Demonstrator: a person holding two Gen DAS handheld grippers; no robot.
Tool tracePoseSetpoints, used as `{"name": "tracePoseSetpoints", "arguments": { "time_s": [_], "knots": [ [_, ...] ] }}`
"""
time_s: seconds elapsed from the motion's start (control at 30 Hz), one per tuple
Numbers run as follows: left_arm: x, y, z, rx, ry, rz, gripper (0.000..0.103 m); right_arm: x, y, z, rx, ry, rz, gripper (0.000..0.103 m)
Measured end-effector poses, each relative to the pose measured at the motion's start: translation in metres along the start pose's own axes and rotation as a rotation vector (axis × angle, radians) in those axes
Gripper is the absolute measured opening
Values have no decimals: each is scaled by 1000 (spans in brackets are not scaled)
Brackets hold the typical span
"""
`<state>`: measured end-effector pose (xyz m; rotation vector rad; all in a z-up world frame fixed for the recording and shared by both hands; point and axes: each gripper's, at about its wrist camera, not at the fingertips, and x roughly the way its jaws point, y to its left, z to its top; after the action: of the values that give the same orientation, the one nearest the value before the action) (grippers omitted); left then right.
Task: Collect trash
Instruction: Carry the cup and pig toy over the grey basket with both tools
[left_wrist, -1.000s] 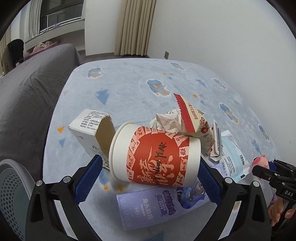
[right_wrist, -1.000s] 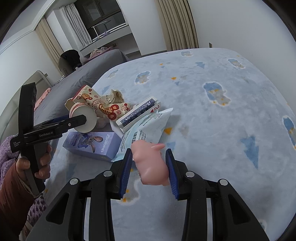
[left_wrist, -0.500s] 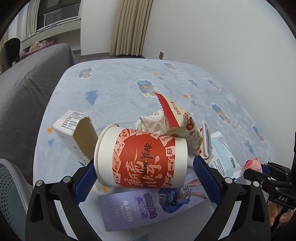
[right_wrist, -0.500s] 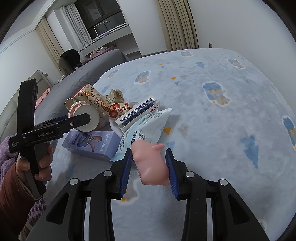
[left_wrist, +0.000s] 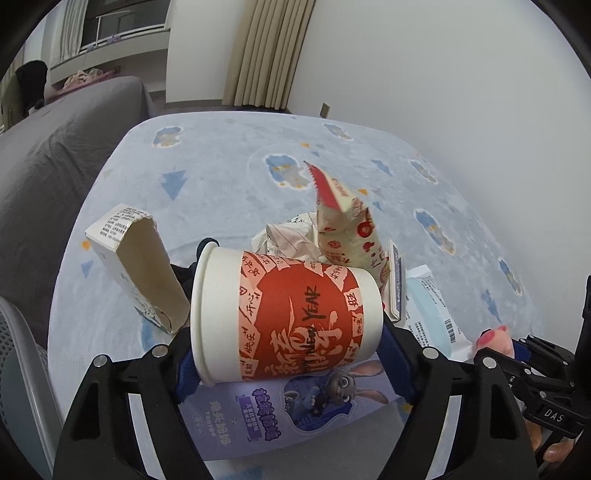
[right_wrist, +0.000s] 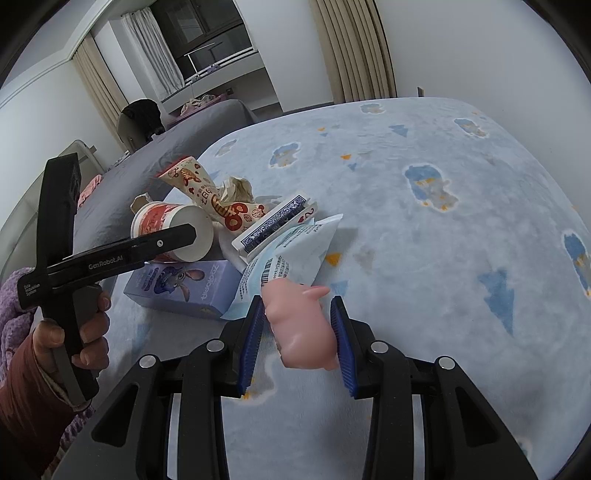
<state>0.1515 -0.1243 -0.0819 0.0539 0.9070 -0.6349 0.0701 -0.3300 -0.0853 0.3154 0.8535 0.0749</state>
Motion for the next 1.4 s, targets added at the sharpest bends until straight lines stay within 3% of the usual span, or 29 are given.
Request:
{"name": "tracePoseSetpoints", "arguments": {
  "time_s": [0.37,0.67,1.0,1.4],
  "knots": [
    [-51,-12,-13,-7,-80,105,77,-9,7,-6,-35,-25,-6,36],
    [-103,-10,-45,-19,-130,215,77,-19,33,-9,-84,-39,3,36],
    [-136,10,-80,-79,-147,315,77,-15,88,-18,-160,-21,48,36],
    [-165,76,-114,-214,-159,456,77,22,182,-26,-288,30,161,36]
  ]
}}
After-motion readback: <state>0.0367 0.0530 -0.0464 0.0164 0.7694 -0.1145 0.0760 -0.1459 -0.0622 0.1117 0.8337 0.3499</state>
